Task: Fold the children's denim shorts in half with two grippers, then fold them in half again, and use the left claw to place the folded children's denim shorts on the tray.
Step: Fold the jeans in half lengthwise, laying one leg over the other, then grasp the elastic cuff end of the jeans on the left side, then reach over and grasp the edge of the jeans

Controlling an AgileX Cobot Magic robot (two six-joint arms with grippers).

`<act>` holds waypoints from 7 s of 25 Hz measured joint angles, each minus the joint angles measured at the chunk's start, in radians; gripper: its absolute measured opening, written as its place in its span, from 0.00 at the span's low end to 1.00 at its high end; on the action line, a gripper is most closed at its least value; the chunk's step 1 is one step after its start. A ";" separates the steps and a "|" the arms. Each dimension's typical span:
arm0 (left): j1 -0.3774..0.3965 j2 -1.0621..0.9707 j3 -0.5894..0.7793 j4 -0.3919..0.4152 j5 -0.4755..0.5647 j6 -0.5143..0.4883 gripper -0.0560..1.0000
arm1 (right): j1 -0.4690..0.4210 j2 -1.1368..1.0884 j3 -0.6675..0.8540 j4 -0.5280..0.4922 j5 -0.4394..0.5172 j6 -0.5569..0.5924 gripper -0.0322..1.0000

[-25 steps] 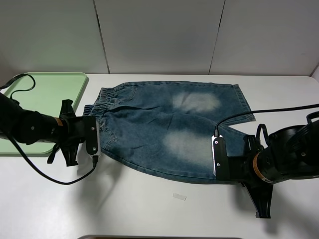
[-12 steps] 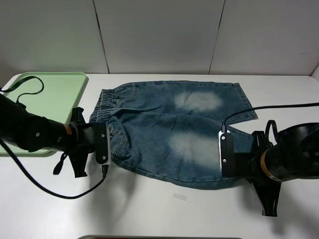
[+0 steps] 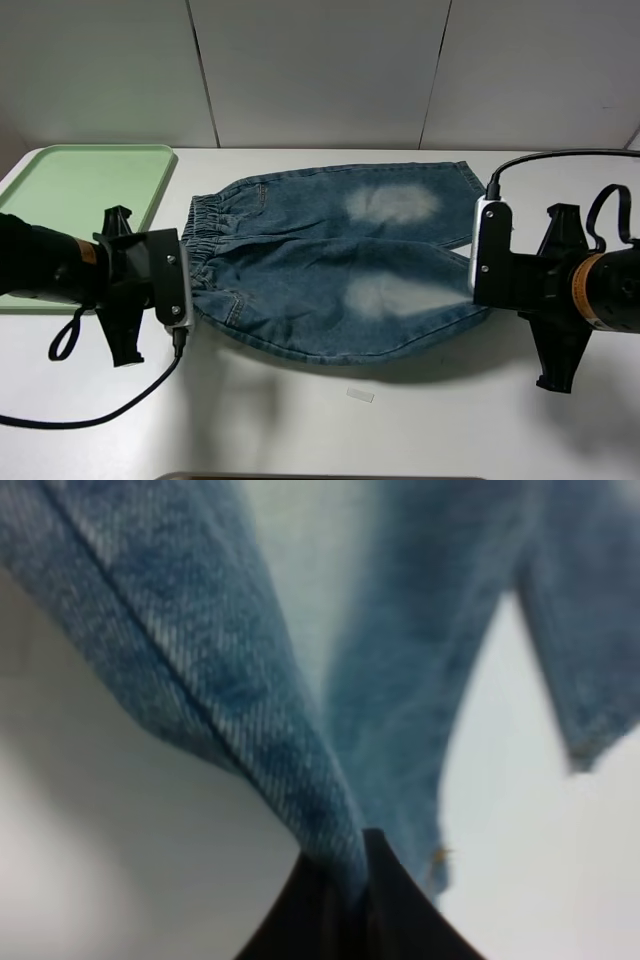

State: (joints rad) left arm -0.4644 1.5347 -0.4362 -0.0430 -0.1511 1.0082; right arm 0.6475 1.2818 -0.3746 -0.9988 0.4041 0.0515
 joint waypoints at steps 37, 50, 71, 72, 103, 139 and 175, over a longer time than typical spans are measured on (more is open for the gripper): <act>0.115 0.227 -0.078 -0.244 -0.594 0.073 0.11 | -0.278 0.453 -0.563 -0.104 -0.089 0.145 0.01; 0.161 0.232 -0.170 -0.228 -0.589 0.076 0.11 | -0.372 0.513 -0.599 -0.108 -0.220 0.224 0.01; 0.212 0.289 -0.233 -0.201 -0.639 0.076 0.11 | -0.372 0.589 -0.727 -0.130 -0.285 0.228 0.01; 0.215 0.289 -0.234 -0.201 -0.638 0.076 0.11 | -0.372 0.596 -0.734 -0.130 -0.287 0.229 0.01; 0.223 0.251 -0.279 -0.126 -0.912 -0.303 0.93 | -0.398 0.656 -0.919 0.061 -0.354 0.228 0.70; 0.223 0.207 -0.290 -0.128 -0.002 -0.661 0.85 | -0.398 0.626 -0.922 0.306 -0.104 0.231 0.70; 0.223 0.579 -0.511 -0.312 -0.519 -0.422 0.83 | -0.398 0.626 -0.922 0.301 -0.114 0.232 0.70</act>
State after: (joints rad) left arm -0.2417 2.1136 -0.9467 -0.3549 -0.6704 0.5866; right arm 0.2491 1.9075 -1.2968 -0.6978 0.2898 0.2832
